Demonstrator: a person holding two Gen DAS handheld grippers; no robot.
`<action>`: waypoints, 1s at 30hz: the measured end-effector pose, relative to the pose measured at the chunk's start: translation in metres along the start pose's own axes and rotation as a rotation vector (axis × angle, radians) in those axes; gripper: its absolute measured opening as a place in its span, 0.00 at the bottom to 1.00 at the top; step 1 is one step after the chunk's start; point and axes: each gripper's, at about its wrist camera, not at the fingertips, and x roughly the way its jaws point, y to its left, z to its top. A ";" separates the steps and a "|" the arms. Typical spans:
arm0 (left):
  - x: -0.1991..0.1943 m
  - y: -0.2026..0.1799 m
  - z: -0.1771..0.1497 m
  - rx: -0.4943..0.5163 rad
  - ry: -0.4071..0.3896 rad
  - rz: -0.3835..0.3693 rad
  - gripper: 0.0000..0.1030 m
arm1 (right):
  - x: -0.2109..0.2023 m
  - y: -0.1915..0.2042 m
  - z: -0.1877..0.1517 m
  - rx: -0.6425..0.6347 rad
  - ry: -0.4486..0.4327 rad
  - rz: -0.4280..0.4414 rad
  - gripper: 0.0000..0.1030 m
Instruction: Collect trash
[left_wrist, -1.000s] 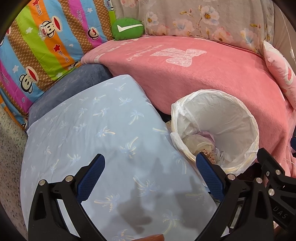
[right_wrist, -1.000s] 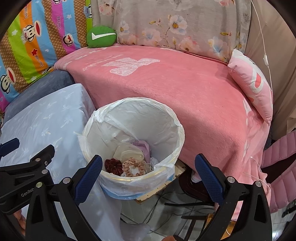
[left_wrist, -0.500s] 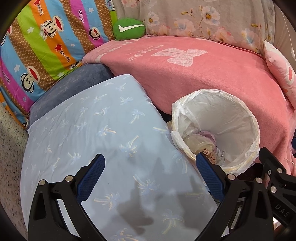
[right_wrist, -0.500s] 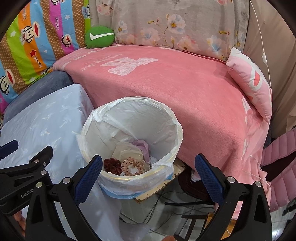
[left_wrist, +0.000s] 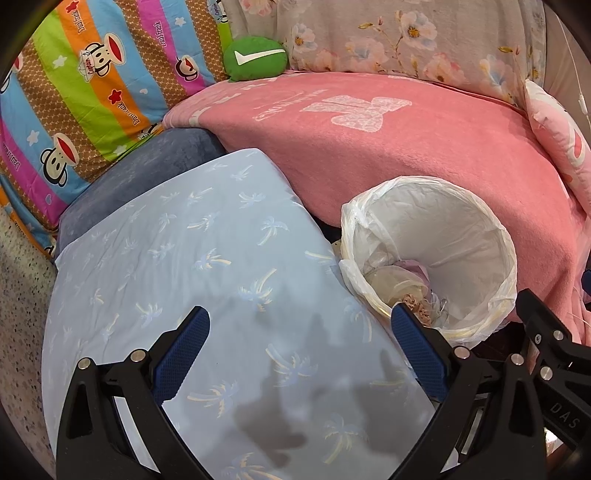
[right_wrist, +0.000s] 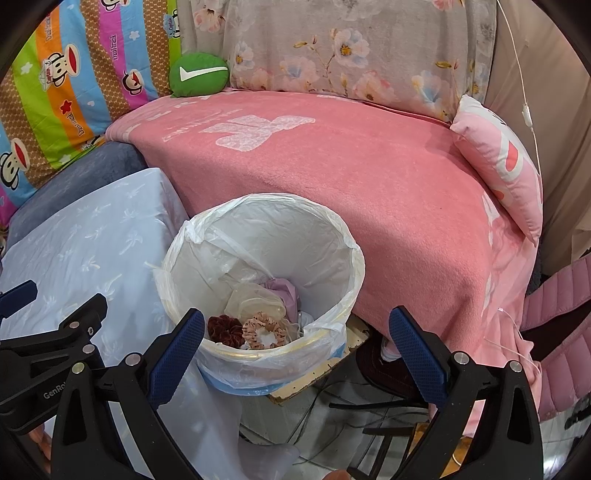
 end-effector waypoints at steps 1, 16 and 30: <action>0.000 -0.001 0.000 0.000 0.000 0.000 0.92 | 0.000 0.000 0.000 0.000 0.001 0.000 0.95; 0.001 -0.007 -0.001 0.028 -0.005 0.001 0.92 | -0.001 0.000 -0.001 0.003 0.005 0.000 0.95; 0.004 -0.004 -0.001 0.021 0.002 0.005 0.92 | 0.001 -0.003 0.001 0.011 0.009 -0.006 0.95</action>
